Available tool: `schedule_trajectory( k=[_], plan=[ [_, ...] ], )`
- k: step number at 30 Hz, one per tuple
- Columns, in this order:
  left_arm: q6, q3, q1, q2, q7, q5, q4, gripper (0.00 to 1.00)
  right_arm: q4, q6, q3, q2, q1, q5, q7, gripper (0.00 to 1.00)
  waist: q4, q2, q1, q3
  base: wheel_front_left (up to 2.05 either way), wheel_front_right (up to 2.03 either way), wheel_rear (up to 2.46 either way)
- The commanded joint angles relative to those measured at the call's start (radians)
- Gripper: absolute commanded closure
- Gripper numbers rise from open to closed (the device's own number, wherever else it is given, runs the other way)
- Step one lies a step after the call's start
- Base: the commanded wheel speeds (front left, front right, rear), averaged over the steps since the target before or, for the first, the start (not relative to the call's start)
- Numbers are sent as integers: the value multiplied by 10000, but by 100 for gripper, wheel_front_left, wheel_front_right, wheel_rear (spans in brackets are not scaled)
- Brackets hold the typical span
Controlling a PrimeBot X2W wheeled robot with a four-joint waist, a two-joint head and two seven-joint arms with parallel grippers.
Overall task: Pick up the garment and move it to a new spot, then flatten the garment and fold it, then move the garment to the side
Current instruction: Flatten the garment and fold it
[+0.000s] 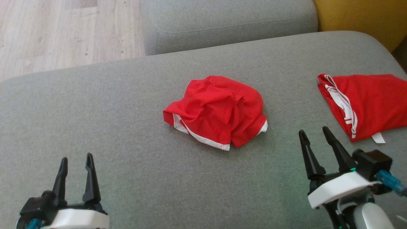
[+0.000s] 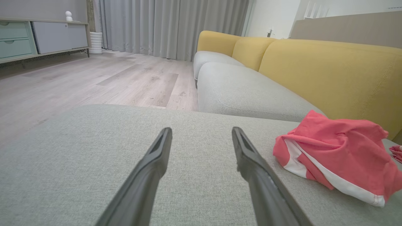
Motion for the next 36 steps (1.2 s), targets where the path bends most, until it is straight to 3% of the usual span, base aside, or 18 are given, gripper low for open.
schedule_trajectory(
  k=[1, 5, 10, 23, 24, 25, 26, 36],
  plan=[
    [65, 403, -344, 301, -10, -20, -359, 0, -362, -7, 243, -54, -297, 22, -37, 0, 13, -1, 0, 33, 0, 0, 0],
    [114, 376, -413, 337, 49, -3, -474, 0, -437, -7, 627, -107, -592, -39, 44, 0, 120, -1, 0, 231, 0, 0, 0],
    [113, 222, -714, 334, 110, 94, -653, 0, -189, -7, 2029, -92, -1495, 29, 209, 0, 498, -1, 0, 588, 0, 0, 0],
    [-62, -302, -1954, -12, 135, 211, -575, 0, 3951, -7, 3324, 537, -4537, 664, 603, 0, 1805, -1, 0, 1700, 0, 0, 0],
    [-67, -305, -1983, -38, 112, 200, -513, 0, 4096, -7, 3438, 547, -4663, 705, 502, 55, 1826, -1, 0, 1693, 0, 0, 0],
    [-79, -314, -2002, -55, 90, 195, -453, 0, 4191, -7, 3541, 552, -4790, 708, 336, 93, 1848, -1, 0, 1676, 0, 0, 0],
    [-89, -320, -2009, -67, 69, 190, -393, 0, 4301, -7, 3627, 556, -4880, 751, 224, 100, 1857, -1, 0, 1643, 0, 0, 0],
    [-127, -242, -1932, -104, -78, 85, -173, 0, 3707, -7, 4504, -22, -6362, 916, -309, 100, 1721, -1, 0, 1173, 0, 0, 0]
  ],
)
